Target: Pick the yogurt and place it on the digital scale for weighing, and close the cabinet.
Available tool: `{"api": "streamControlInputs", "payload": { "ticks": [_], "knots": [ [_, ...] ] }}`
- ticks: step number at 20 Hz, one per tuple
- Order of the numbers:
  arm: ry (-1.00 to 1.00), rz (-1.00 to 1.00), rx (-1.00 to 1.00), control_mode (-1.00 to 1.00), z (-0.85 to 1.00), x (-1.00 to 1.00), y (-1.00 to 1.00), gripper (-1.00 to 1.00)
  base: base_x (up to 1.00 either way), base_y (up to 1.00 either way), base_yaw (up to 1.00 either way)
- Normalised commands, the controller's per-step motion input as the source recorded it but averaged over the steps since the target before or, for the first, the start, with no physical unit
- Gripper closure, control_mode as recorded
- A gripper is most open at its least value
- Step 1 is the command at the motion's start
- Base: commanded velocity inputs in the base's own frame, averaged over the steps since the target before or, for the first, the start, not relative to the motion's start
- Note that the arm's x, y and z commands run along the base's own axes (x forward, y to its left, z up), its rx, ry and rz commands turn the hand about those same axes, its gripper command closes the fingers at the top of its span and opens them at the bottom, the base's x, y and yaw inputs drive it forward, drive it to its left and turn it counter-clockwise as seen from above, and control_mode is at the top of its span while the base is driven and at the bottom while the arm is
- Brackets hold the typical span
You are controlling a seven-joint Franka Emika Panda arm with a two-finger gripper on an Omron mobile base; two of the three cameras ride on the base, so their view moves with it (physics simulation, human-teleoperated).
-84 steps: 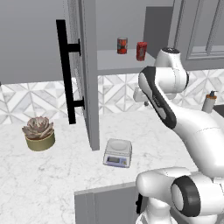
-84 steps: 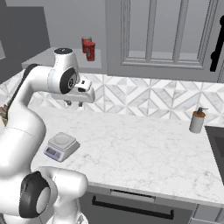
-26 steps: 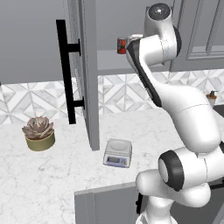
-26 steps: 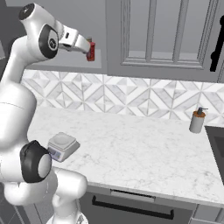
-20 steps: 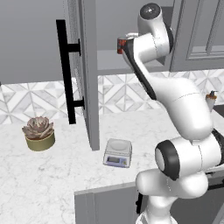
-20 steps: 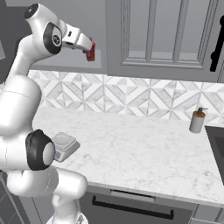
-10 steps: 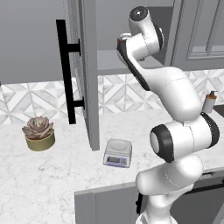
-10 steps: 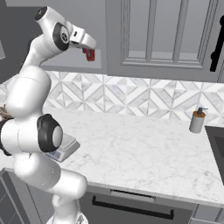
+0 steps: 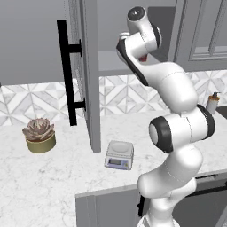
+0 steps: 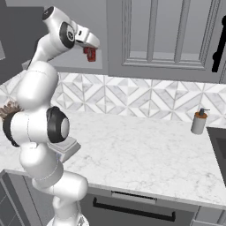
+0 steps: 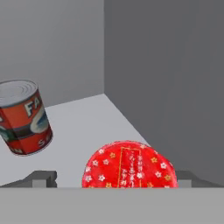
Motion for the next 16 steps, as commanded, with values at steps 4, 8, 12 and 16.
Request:
{"api": "streamControlInputs", "payload": {
  "ticks": [4, 8, 12, 16],
  "knots": [
    [0.00, 0.00, 0.00, -1.00, -0.05, 0.02, -0.09, 1.00, 0.00, 0.00, 0.00],
    [0.00, 0.00, 0.00, -1.00, -0.19, 0.00, -0.07, 1.00, 0.00, 0.00, 0.00],
    [-0.06, 0.00, 0.00, -1.00, -0.31, -0.09, 0.02, 1.00, 0.00, 0.00, 0.00],
    [-0.09, 0.03, 0.00, -1.00, -0.03, -0.65, 0.14, 1.00, 0.00, 0.00, 0.00]
  ]
}}
